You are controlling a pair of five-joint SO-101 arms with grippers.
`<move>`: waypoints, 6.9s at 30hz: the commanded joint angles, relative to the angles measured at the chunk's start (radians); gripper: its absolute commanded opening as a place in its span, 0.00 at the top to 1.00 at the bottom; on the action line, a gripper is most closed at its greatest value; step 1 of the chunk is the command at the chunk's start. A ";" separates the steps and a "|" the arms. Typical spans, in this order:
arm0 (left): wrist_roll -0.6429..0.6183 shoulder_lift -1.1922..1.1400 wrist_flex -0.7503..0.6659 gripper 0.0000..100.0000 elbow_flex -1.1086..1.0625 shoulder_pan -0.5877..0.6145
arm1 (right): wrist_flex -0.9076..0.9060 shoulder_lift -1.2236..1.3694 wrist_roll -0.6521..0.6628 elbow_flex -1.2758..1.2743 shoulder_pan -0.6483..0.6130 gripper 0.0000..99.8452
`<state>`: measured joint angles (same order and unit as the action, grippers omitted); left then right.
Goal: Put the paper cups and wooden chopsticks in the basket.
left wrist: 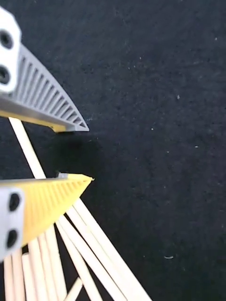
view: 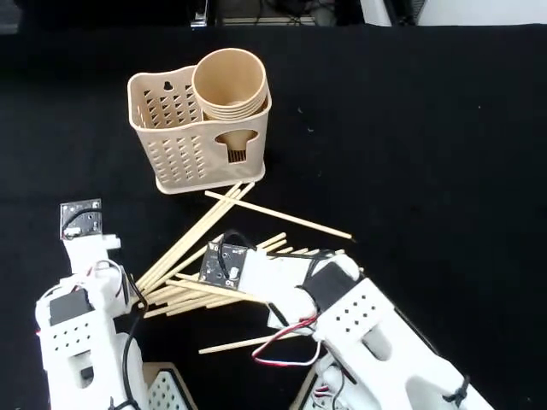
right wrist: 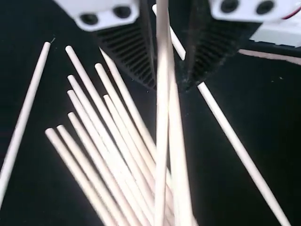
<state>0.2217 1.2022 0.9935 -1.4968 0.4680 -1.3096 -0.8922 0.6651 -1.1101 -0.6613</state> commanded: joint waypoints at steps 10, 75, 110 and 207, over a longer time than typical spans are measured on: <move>-0.008 0.008 -0.015 0.84 0.002 -0.013 | 0.046 -0.027 0.003 0.165 0.201 0.99; -0.009 0.008 -0.014 0.84 0.002 -0.012 | 0.229 -0.019 -0.551 0.762 0.270 0.99; -0.009 0.008 -0.014 0.84 0.001 -0.012 | 1.292 0.664 -0.674 0.877 0.068 0.99; -0.005 0.008 -0.015 0.84 -0.001 -0.015 | 0.373 0.443 -0.101 -0.061 -0.072 0.86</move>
<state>0.2186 1.2022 0.9935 -1.5014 0.4618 -0.9628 -0.4488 0.5562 -1.1669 -0.7211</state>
